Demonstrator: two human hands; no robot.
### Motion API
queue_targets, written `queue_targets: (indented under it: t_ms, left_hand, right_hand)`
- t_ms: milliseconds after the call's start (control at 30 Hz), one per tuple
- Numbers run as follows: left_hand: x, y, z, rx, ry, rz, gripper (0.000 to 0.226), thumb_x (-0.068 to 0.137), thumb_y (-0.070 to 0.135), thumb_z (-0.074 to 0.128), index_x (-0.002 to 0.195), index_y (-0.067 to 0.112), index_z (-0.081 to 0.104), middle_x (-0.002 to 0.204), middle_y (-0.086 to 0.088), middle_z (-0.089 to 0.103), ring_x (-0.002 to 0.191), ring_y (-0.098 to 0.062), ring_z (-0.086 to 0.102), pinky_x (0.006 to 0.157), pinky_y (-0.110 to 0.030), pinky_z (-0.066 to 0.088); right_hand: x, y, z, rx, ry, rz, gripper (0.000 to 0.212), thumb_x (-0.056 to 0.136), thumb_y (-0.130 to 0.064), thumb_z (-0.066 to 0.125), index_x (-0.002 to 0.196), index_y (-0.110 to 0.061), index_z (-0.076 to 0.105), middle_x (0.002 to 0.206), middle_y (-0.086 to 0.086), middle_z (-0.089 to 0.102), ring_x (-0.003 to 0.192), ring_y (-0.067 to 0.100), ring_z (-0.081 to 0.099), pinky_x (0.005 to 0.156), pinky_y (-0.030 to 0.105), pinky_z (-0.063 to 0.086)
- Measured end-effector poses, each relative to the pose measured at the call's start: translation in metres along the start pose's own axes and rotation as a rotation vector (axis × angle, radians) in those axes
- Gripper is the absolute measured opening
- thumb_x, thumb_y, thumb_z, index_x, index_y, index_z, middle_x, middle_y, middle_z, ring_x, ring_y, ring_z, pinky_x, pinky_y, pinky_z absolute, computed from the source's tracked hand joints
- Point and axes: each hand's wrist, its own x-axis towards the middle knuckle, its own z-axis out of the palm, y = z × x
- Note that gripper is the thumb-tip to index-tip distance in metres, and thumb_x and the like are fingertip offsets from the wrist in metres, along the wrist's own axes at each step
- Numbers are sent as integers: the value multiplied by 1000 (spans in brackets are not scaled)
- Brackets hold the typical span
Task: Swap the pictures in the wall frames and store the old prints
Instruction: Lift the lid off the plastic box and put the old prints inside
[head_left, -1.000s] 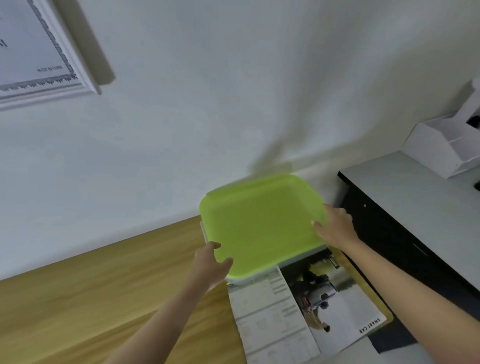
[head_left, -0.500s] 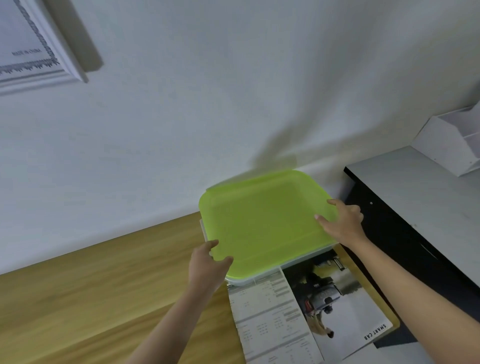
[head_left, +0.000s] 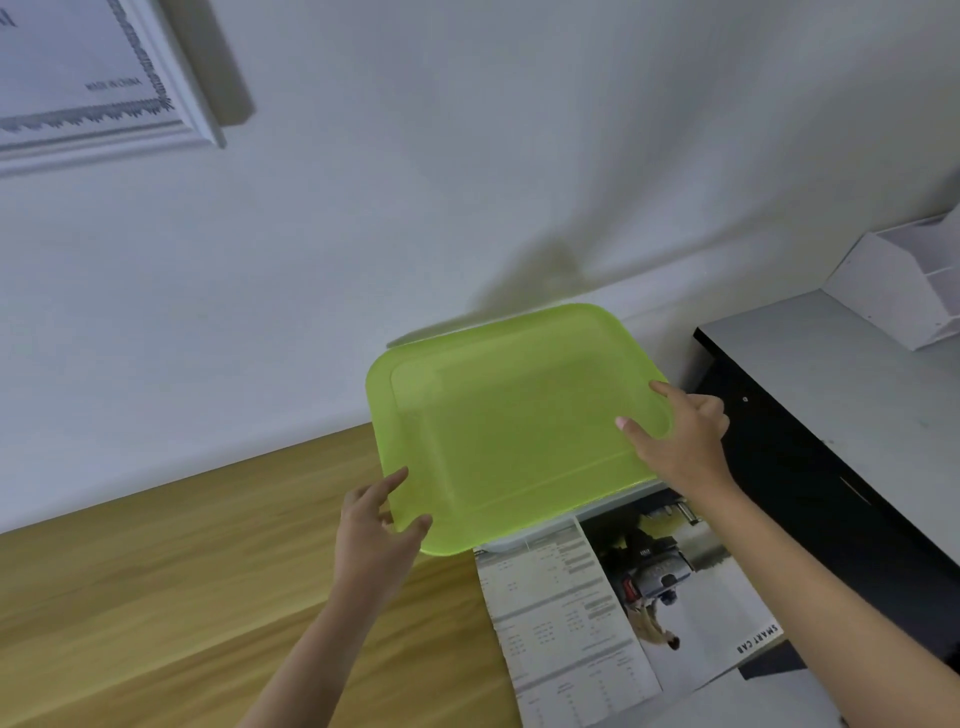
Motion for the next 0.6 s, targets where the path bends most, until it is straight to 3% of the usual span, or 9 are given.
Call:
queue_targets:
  t_ms: [133, 233, 433, 600]
  left_hand:
    - [-12, -29, -47, -8, 20, -12, 70, 68, 15, 81, 130, 29, 51, 117, -2, 44, 99, -24, 52, 81, -31, 43]
    - [-20, -55, -90, 10, 34, -60, 81, 61, 23, 86, 133, 29, 48, 121, -3, 42, 103, -25, 51, 91, -39, 47]
    - [-28, -115, -183, 35, 76, -146, 91, 54, 29, 90, 134, 29, 47, 121, 0, 39, 117, -28, 47, 100, -46, 43]
    - [-36, -173, -250, 43, 86, -231, 99, 45, 36, 91, 133, 27, 48, 130, -9, 47, 122, -27, 46, 99, -42, 43]
  right_hand:
    - [-37, -37, 28, -5, -16, -31, 70, 76, -46, 70, 136, -21, 44, 121, 14, 34, 116, 30, 36, 97, 32, 37]
    - [-72, -68, 59, -10, -41, -23, 71, 76, -50, 69, 135, -20, 44, 121, 16, 32, 117, 34, 32, 98, 49, 41]
    - [-145, -138, 125, -54, -45, -56, 68, 77, -47, 69, 133, -15, 48, 122, 22, 34, 116, 36, 30, 97, 44, 34]
    - [-195, -185, 179, -102, -112, -89, 67, 79, -48, 67, 133, -14, 48, 125, 23, 34, 117, 36, 28, 97, 47, 34]
